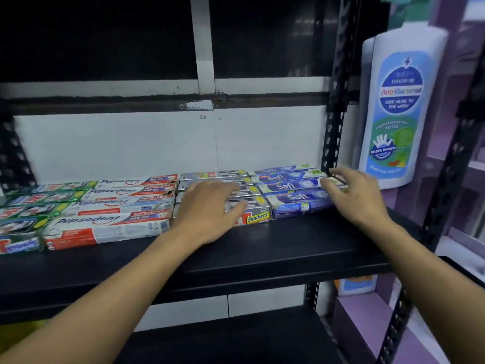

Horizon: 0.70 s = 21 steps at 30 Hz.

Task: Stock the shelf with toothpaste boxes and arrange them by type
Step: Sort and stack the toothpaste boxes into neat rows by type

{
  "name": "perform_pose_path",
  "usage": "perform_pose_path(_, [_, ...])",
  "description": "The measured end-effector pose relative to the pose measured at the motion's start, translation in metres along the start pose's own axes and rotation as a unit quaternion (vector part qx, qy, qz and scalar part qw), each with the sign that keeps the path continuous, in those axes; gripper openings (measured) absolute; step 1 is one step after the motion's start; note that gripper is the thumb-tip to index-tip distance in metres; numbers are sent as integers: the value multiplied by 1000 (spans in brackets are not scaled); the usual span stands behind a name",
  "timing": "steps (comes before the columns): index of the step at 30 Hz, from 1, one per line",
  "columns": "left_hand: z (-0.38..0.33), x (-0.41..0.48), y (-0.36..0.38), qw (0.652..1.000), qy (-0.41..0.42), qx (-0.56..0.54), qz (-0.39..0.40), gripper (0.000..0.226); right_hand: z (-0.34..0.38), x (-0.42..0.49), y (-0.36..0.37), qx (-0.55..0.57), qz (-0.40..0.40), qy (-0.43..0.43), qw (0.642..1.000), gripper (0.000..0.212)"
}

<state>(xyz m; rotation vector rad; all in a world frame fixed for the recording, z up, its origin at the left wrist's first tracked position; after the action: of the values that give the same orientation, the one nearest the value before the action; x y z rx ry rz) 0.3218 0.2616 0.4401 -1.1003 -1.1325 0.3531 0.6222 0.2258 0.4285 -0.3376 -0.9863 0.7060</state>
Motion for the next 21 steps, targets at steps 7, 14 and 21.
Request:
perform_pose_path(7, [-33,46,14,995,67,-30,66,59,-35,20,17,31,43,104,993,60])
perform_pose_path(14, [-36,59,29,993,41,-64,92,68,-44,21,20,65,74,128,987,58])
perform_pose_path(21, [-38,64,32,993,18,-94,68,62,-45,21,18,65,86,142,984,55])
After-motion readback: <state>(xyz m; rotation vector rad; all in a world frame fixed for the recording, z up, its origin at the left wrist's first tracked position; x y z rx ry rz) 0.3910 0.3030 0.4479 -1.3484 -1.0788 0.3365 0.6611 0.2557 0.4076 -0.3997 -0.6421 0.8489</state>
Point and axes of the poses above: each hand's wrist, its own x-axis towards the middle knuckle, its own y-axis out of the palm, z = x × y, the point moved 2 cm from there along x, towards the middle knuckle, and after that the axes turned 4 degrees about x, right-handed, at the moved point
